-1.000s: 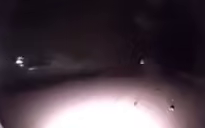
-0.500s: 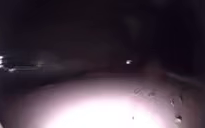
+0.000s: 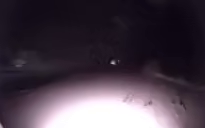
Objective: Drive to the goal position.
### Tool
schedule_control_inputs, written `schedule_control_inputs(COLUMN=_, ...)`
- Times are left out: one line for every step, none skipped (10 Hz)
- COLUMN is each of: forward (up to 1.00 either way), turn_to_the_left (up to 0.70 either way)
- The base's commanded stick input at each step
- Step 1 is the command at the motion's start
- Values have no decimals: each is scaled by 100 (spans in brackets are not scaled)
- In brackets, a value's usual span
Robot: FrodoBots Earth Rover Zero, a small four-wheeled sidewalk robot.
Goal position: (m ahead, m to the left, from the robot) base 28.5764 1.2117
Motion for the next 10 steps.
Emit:
schedule_control_inputs(forward=100, turn_to_the_left=-27)
schedule_control_inputs(forward=100, turn_to_the_left=-27)
schedule_control_inputs(forward=100, turn_to_the_left=-27)
schedule_control_inputs(forward=100, turn_to_the_left=-17)
schedule_control_inputs(forward=100, turn_to_the_left=3)
schedule_control_inputs(forward=100, turn_to_the_left=18)
schedule_control_inputs(forward=100, turn_to_the_left=27)
schedule_control_inputs(forward=100, turn_to_the_left=27)
schedule_control_inputs(forward=100, turn_to_the_left=27)
schedule_control_inputs(forward=100, turn_to_the_left=27)
